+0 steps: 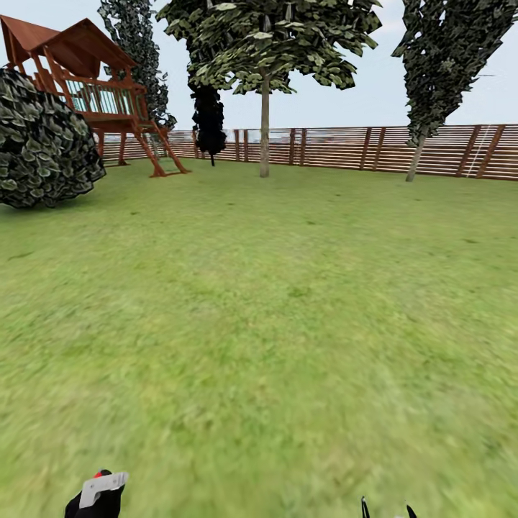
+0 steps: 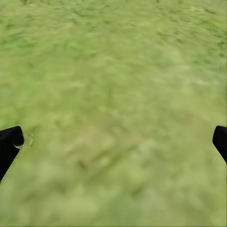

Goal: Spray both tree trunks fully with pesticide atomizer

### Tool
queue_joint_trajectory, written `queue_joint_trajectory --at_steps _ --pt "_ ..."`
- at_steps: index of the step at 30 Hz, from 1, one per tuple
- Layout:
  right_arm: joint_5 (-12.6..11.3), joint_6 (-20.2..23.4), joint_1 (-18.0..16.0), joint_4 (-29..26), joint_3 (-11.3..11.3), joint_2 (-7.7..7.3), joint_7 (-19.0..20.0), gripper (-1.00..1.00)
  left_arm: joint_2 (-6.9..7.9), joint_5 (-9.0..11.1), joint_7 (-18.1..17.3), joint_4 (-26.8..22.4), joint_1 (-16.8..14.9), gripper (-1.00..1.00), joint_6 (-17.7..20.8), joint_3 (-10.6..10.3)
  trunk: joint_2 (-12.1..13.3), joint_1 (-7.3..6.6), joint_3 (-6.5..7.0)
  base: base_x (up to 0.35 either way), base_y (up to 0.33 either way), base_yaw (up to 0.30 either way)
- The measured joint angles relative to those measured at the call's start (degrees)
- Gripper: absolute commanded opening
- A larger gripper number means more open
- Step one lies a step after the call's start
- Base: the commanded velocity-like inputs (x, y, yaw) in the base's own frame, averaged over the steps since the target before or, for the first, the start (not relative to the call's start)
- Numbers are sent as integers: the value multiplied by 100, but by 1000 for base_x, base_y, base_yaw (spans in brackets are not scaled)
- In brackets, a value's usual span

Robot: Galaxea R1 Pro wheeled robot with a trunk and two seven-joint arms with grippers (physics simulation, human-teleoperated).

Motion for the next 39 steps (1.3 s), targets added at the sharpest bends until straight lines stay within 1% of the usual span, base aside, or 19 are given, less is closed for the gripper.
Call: queue_joint_trajectory --at_steps 39 --pt "-2 -2 0 -2 0 0 0 100 -6 0 9 11 2 -100 -2 0 0 0 0 340 0 0"
